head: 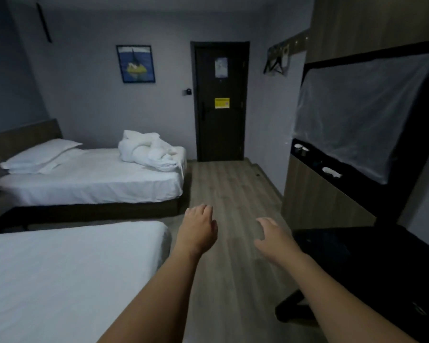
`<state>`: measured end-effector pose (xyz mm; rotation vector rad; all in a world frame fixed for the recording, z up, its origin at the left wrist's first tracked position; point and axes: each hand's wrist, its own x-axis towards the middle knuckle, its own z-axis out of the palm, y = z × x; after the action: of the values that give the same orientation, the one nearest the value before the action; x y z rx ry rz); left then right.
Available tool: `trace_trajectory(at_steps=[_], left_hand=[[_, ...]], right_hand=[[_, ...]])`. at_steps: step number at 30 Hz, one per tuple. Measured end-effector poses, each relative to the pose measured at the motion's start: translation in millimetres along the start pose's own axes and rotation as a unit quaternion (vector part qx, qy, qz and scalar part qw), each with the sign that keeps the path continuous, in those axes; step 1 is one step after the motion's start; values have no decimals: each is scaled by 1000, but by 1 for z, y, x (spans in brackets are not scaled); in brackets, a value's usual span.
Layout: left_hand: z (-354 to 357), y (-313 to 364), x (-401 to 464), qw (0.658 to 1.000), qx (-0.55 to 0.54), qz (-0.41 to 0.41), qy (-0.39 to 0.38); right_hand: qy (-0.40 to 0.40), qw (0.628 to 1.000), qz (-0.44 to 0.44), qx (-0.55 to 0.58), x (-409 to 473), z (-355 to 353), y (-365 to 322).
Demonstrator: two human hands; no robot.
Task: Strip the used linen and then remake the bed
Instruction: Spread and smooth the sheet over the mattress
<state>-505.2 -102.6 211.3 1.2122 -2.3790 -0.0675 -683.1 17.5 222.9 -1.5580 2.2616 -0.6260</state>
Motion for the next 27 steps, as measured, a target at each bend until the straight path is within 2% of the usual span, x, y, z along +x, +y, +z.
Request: trace_trajectory(at_steps=[4, 7, 15, 20, 24, 27], left_hand=[[21, -25, 88, 997, 16, -62, 36], [40, -52, 142, 995, 52, -74, 49], [90, -153, 276, 987, 75, -139, 37], [120, -232, 375, 985, 91, -150, -6], [137, -273, 486, 984, 46, -168, 23], [166, -288, 571, 988, 47, -150, -1]], right_hand=[[2, 999, -50, -9, 117, -5, 12], [-25, 996, -81, -11, 198, -2, 12], [-72, 987, -139, -26, 411, 34, -29], [-87, 987, -136, -14, 540, 55, -56], [-55, 990, -126, 2, 649, 40, -67], [-33, 992, -123, -4, 736, 35, -65]])
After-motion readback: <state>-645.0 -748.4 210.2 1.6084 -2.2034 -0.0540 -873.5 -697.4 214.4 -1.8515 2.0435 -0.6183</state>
